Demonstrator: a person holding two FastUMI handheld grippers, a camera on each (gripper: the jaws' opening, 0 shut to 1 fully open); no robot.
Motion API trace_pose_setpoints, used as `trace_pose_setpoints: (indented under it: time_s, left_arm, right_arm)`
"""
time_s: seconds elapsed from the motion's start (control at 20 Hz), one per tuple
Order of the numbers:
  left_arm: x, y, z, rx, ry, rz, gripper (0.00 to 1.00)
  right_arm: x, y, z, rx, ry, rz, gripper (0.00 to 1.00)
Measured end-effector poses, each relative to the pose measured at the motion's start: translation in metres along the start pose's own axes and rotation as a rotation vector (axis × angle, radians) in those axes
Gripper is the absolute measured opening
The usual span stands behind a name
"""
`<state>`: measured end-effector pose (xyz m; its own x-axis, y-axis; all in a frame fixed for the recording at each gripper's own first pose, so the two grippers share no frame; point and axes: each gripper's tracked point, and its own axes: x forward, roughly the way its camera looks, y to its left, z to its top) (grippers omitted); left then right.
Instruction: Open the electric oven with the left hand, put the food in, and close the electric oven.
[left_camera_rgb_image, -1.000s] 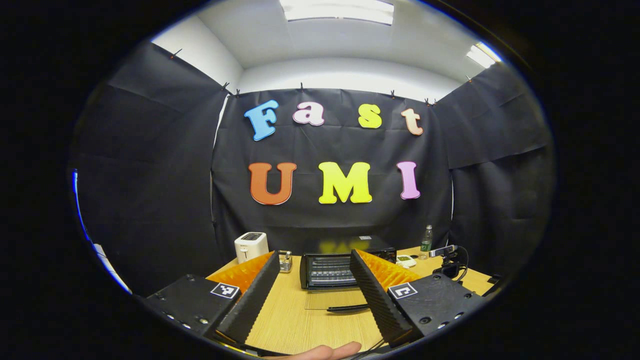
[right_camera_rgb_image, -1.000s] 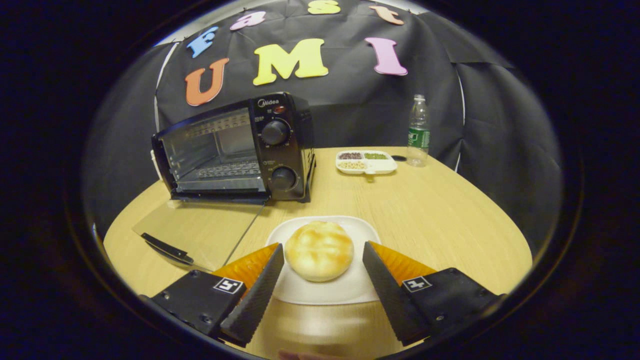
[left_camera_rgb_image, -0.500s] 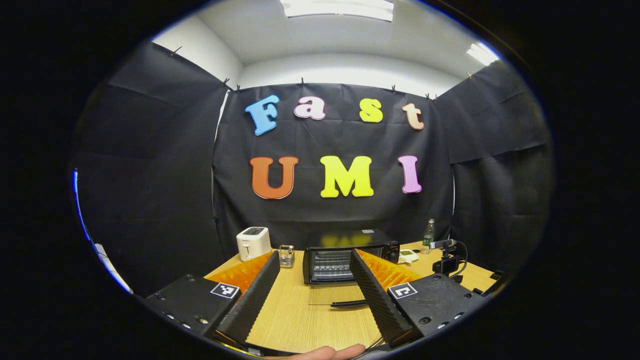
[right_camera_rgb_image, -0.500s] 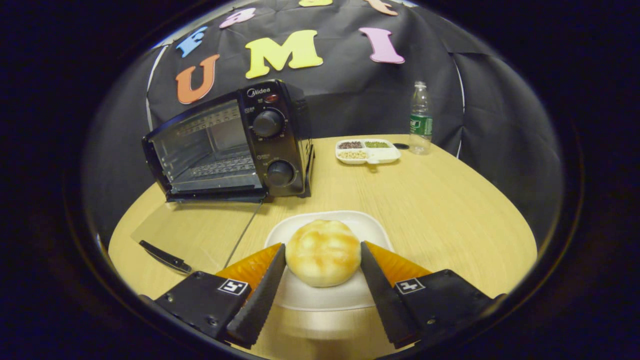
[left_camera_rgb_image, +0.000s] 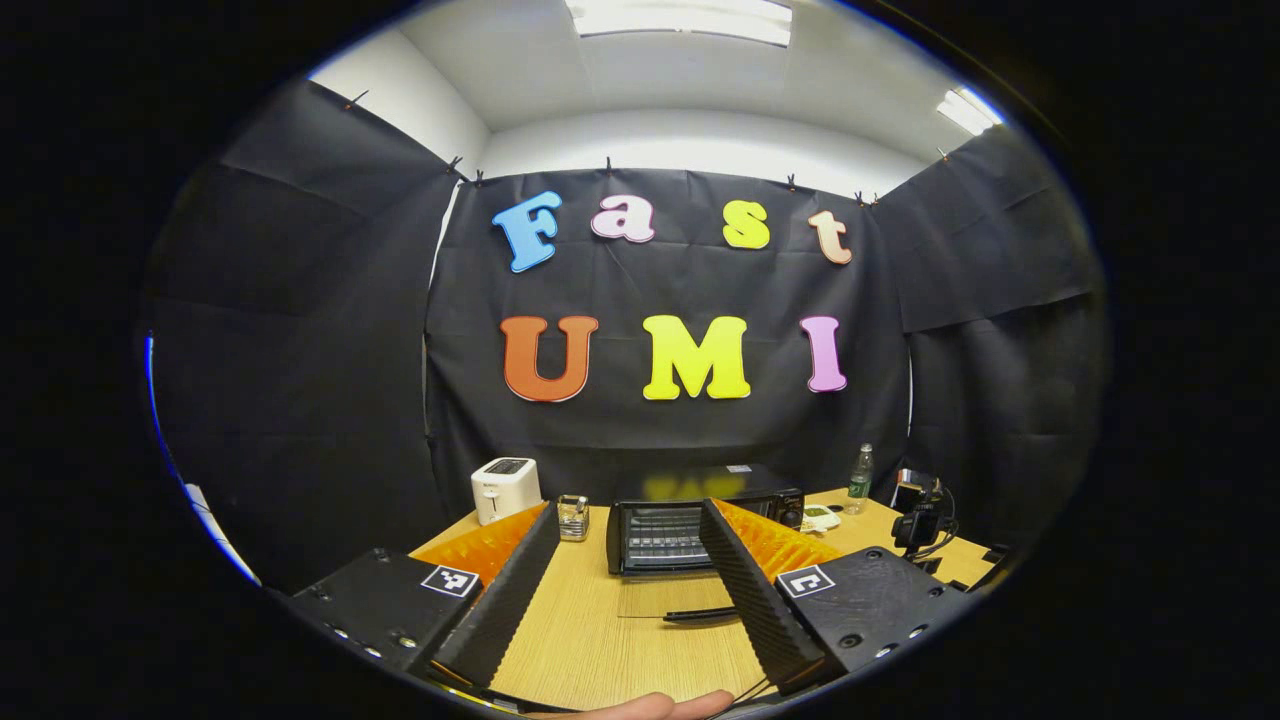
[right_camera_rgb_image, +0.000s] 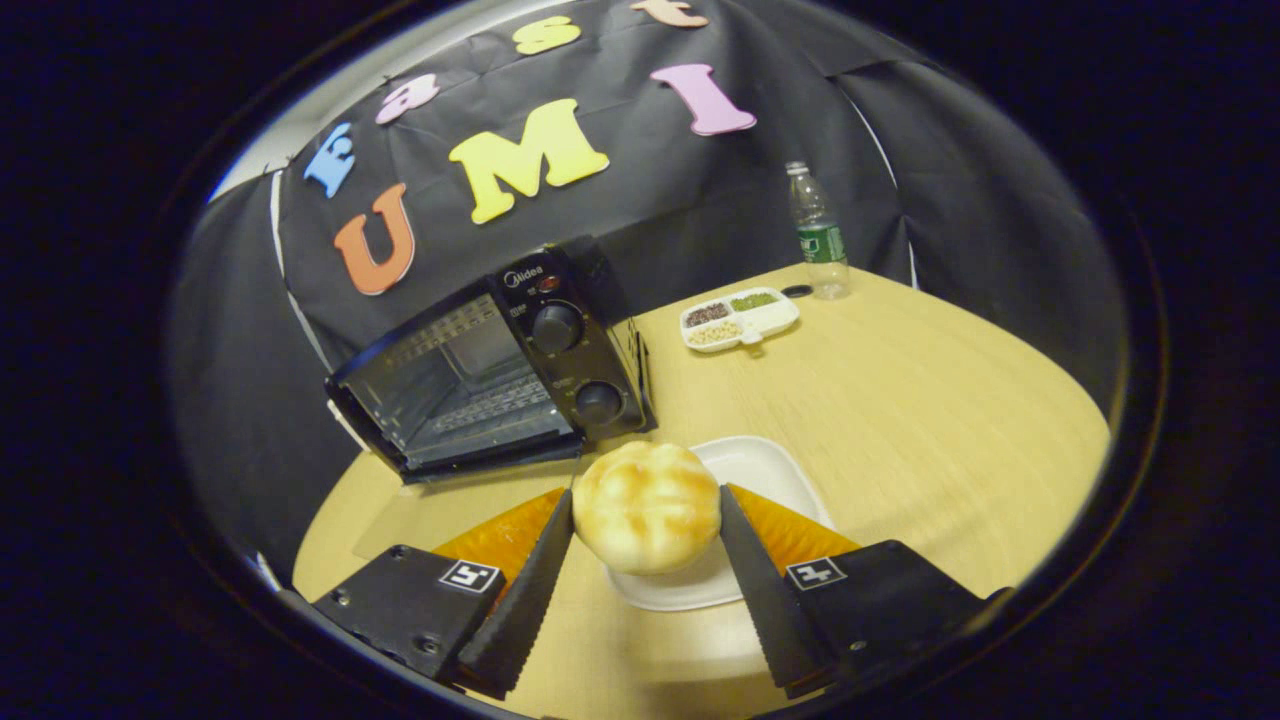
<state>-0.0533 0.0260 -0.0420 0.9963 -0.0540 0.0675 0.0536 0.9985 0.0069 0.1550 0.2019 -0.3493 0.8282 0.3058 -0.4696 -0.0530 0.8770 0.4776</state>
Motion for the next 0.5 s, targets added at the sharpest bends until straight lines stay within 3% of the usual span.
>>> trace_pose_setpoints:
  time_s: [0.15,0.5]
  left_arm:
    - [0.008,0.007,-0.004,0.017,0.010,0.010,0.93]
    - [0.031,0.038,-0.014,-0.020,0.025,0.058,0.93]
  right_arm:
    - [0.006,0.039,0.009,0.128,-0.058,0.097,0.88]
    - [0.035,0.112,0.012,0.340,-0.139,0.171,0.87]
